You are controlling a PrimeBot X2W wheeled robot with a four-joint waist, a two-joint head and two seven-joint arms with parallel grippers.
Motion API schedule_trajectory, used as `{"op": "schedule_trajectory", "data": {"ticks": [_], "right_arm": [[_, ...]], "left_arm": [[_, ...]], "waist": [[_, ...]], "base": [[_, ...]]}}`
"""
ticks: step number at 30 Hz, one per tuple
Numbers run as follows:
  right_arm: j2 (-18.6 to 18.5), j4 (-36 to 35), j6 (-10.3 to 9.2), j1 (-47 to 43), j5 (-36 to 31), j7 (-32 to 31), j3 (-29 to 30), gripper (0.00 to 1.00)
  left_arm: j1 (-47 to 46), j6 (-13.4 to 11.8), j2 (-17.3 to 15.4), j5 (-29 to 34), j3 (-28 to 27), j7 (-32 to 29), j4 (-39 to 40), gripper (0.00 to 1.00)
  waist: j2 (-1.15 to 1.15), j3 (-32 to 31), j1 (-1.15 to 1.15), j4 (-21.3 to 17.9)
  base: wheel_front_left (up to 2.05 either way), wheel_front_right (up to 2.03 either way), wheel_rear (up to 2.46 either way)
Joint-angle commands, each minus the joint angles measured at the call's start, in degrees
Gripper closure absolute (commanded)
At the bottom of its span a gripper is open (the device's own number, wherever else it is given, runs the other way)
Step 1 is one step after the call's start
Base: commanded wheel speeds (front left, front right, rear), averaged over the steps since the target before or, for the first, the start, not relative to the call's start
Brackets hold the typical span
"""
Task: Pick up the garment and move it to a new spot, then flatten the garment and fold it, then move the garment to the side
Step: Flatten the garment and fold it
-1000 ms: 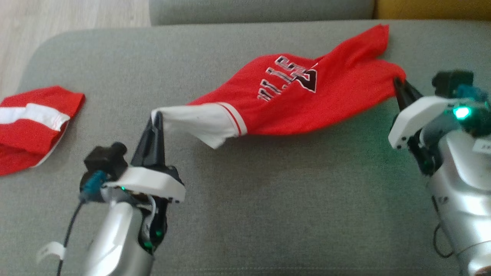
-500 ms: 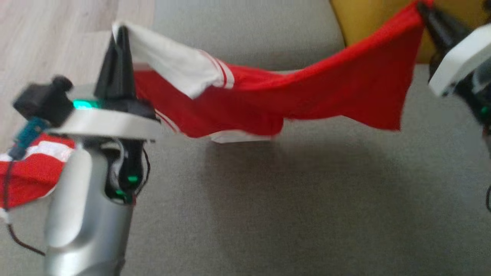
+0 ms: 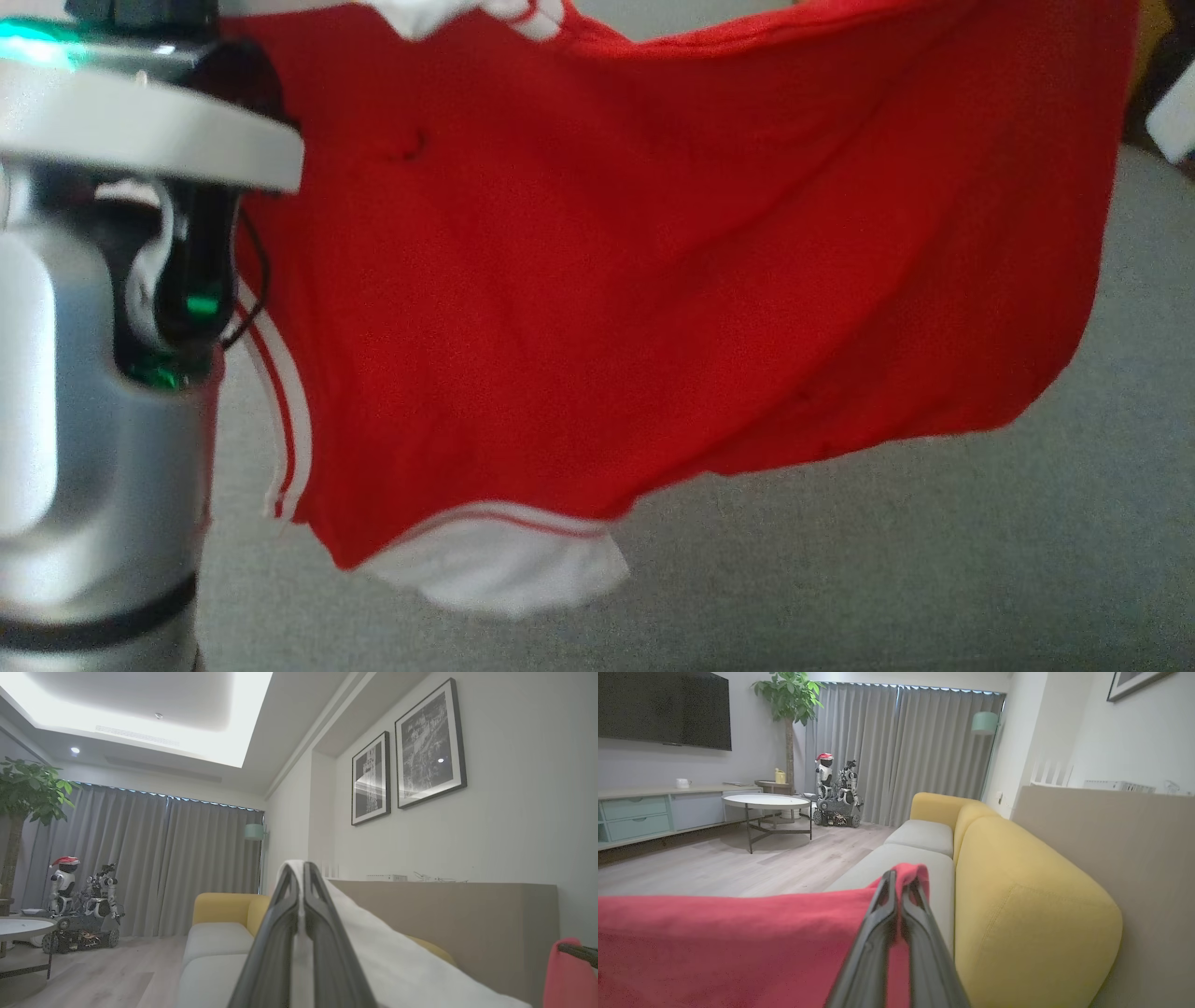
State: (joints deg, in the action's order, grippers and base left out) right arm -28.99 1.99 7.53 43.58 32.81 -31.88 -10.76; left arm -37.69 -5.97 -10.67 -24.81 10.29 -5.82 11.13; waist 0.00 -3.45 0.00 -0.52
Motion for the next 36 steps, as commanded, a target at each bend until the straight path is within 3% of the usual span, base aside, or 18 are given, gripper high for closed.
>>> {"op": "schedule_trajectory", "data": {"ticks": [1,7,8,12,20,27,36], "right_arm": [[1.8,-0.9,-0.04,3.1,-0.1,-0.8,0.5,1.0],[6.0,5.3,-0.04,10.8,-1.5,-0.5,-0.1,1.0],[7.2,9.3,-0.04,15.4,-2.9,1.9,-1.4,1.0],[9.3,19.4,-0.04,25.3,-4.3,10.0,-3.5,1.0],[11.5,38.4,-0.04,40.9,-8.6,31.1,-3.7,1.0],[13.0,49.8,-0.04,40.8,-5.3,38.1,-4.9,1.0],[12.6,55.5,-0.04,28.0,2.0,39.7,-11.3,1.0]], "left_arm": [[-4.7,0.5,-2.1,-0.2,-2.0,-1.1,-1.0,1.0],[-14.2,2.6,-3.7,0.9,-1.7,-0.6,-12.4,1.0],[-19.5,3.0,-3.5,1.1,-2.2,1.2,-18.1,1.0],[-30.9,3.8,-2.6,1.4,-3.0,6.4,-29.2,1.0],[-47.8,4.4,-0.3,2.1,-4.9,19.4,-45.2,1.0],[-46.2,7.8,1.6,3.6,-3.4,20.8,-52.1,1.0],[-31.6,10.9,1.8,5.9,-2.1,20.8,-55.8,1.0]], "waist": [[0.0,2.4,0.0,-0.5],[0.0,10.5,0.0,-0.9],[0.0,13.9,0.0,-0.7],[0.0,19.1,0.0,0.1],[0.0,23.5,0.0,2.1],[0.0,25.6,0.0,3.7],[0.0,25.8,0.0,5.1]], "base": [[0.0,0.0,0.0],[0.0,0.0,0.0],[0.0,0.0,0.0],[0.0,0.0,0.0],[0.0,0.0,0.0],[0.0,0.0,0.0],[0.0,0.0,0.0]]}}
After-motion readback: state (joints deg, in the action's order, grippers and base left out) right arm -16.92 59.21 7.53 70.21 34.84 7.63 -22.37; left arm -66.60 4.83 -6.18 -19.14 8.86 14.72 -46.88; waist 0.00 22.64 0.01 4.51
